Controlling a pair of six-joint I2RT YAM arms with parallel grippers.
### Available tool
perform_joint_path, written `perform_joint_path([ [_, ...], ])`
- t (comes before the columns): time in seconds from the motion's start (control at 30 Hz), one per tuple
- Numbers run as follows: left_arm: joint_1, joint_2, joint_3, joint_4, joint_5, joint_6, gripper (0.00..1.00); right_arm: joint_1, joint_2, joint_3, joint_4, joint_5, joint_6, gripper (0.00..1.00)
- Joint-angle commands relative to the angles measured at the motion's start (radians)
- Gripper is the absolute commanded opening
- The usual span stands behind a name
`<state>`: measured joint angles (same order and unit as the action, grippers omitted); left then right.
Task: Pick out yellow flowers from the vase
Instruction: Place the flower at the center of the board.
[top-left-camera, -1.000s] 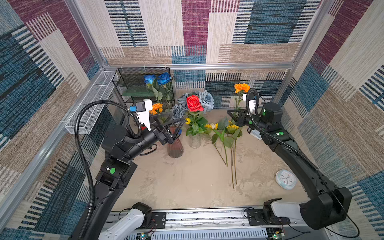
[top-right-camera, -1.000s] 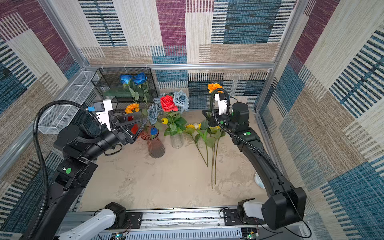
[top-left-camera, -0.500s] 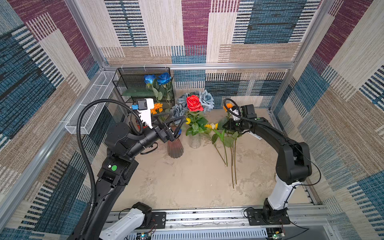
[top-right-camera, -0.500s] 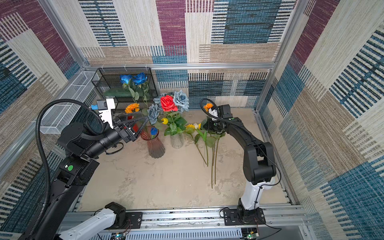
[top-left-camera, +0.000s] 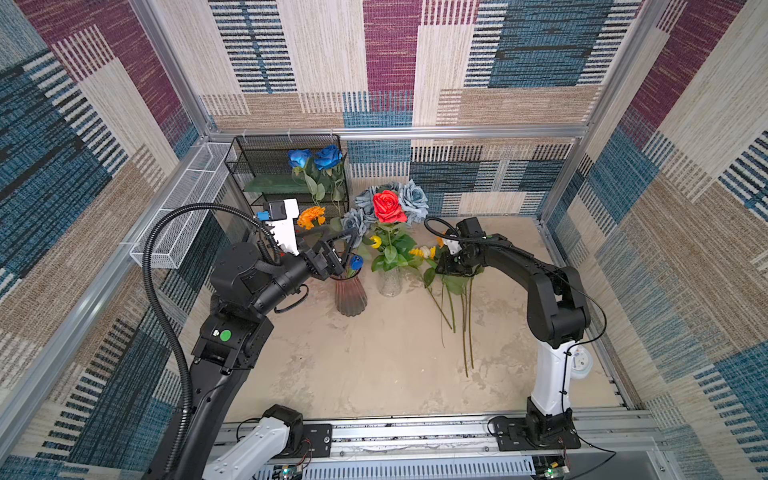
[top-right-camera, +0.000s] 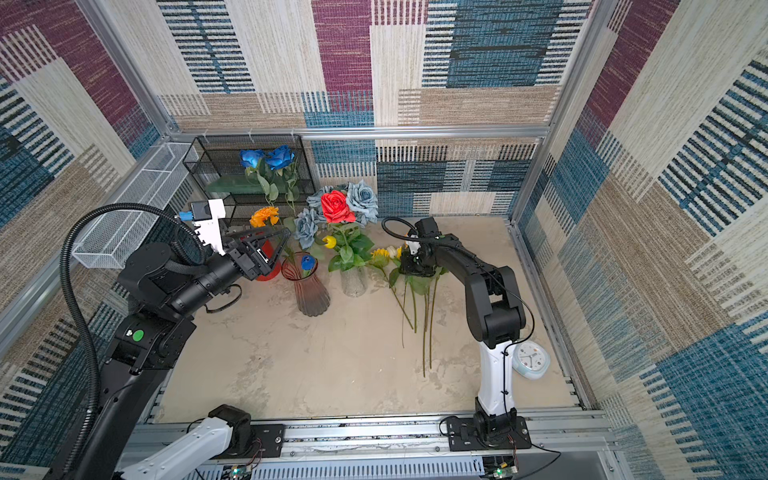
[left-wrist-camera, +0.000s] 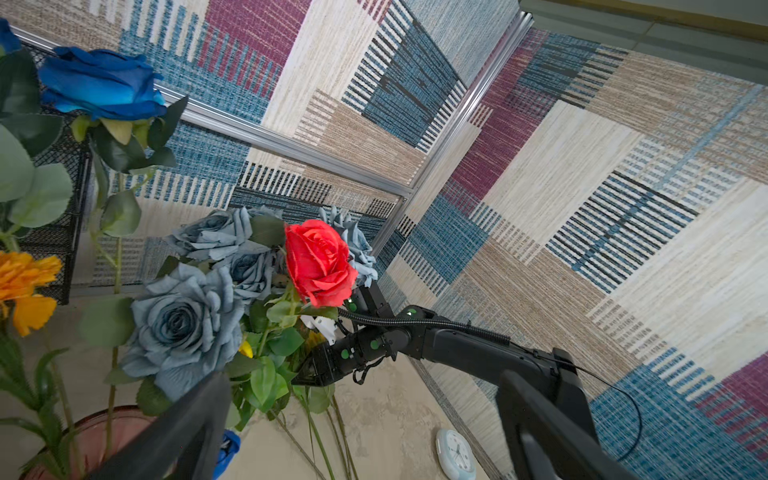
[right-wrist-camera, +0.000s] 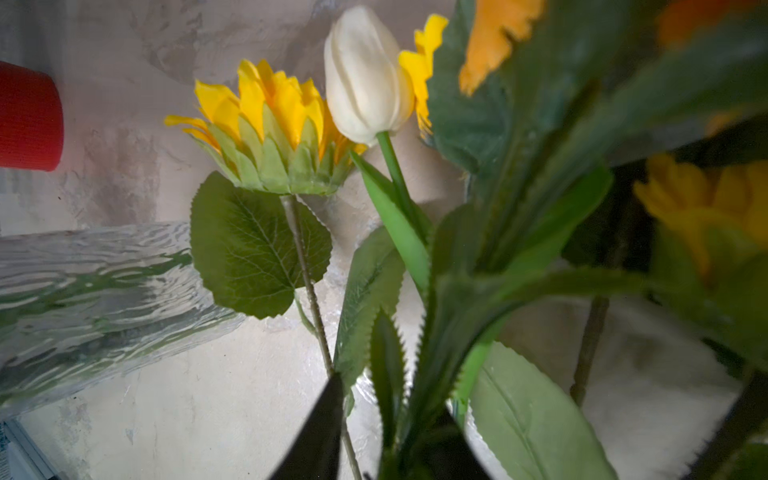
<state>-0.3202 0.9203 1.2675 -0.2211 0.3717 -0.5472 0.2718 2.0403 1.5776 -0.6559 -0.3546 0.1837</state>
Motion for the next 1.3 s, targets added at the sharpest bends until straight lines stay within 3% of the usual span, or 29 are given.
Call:
perform_joint_path([
  [0.0,0.016,0.006,-0.004,0.024,0.015,-0.005,0.99,0.006,-0.012,-0.001,-0.007,0.047,-0.01,0.58],
  [0.07,0.022,0.012,-0.008,0.028,0.017,-0.009,0.99,0.007,-0.041,-0.021,0.012,0.057,0.001,0.69],
  [0.27,0.063,0.02,-0.05,0.07,0.039,-0.051,1.0,0.006,-0.133,-0.054,0.036,0.07,0.019,0.84],
  [0.57,0.116,0.009,-0.091,0.078,0.03,-0.072,0.99,-0.015,-0.344,-0.161,0.141,0.088,0.067,0.99],
  [0.77,0.168,0.0,-0.138,0.094,0.019,-0.11,0.99,-0.053,-0.534,-0.306,0.316,0.038,0.098,0.96],
  [0.87,0.19,-0.017,-0.173,0.092,-0.026,-0.109,0.99,-0.063,-0.574,-0.329,0.329,0.023,0.096,0.96],
  [0.97,0.219,-0.025,-0.162,-0.018,-0.138,-0.05,0.98,-0.062,-0.599,-0.343,0.328,0.01,0.091,0.96],
  [1.07,0.252,-0.001,-0.171,-0.042,-0.134,-0.045,0.96,-0.064,-0.623,-0.359,0.337,0.002,0.095,0.96],
  [1.1,0.26,0.007,-0.181,-0.026,-0.115,-0.058,0.93,-0.064,-0.627,-0.364,0.341,-0.001,0.098,0.96],
  [1.17,0.263,0.017,-0.204,0.012,-0.09,-0.076,0.75,-0.064,-0.634,-0.369,0.348,-0.012,0.103,0.96],
  [1.27,0.263,0.031,-0.233,0.067,-0.08,-0.093,0.73,-0.063,-0.641,-0.373,0.351,-0.018,0.107,0.96],
])
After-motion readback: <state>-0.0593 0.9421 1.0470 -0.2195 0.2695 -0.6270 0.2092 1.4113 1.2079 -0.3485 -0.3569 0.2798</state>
